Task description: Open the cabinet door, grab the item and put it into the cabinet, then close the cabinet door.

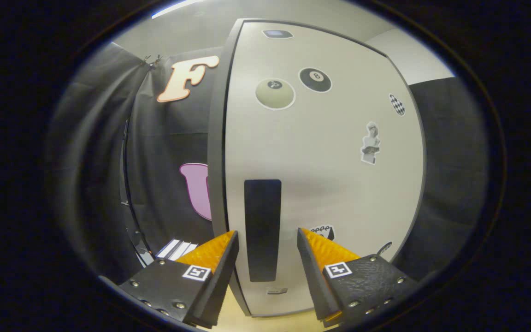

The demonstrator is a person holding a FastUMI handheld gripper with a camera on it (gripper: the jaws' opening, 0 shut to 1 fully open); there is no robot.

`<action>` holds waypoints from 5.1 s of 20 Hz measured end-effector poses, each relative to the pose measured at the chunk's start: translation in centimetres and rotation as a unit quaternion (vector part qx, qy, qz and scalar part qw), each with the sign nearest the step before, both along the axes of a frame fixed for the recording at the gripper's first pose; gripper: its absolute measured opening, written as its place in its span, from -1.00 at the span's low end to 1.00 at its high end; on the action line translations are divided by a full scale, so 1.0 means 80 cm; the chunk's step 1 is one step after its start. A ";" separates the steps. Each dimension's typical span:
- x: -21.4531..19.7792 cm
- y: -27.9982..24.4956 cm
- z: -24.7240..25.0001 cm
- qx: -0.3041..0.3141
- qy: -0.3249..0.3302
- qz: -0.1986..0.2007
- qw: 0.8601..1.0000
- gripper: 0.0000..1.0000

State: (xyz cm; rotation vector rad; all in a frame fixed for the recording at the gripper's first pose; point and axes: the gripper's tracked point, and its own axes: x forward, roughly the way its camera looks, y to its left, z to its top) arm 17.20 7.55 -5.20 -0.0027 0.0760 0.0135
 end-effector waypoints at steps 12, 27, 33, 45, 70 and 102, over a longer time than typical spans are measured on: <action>0.001 0.007 -0.002 0.004 0.005 0.002 1.000 -0.34; -0.062 -0.018 0.000 0.027 0.008 0.002 1.000 -0.66; -0.111 -0.049 0.008 0.036 0.003 -0.005 0.999 -0.66; -0.189 -0.119 0.016 0.042 0.010 -0.017 0.999 -0.67; -0.265 -0.376 0.009 0.034 0.009 -0.047 0.998 -0.82; -0.352 -0.411 0.017 0.048 -0.003 -0.059 0.997 -0.82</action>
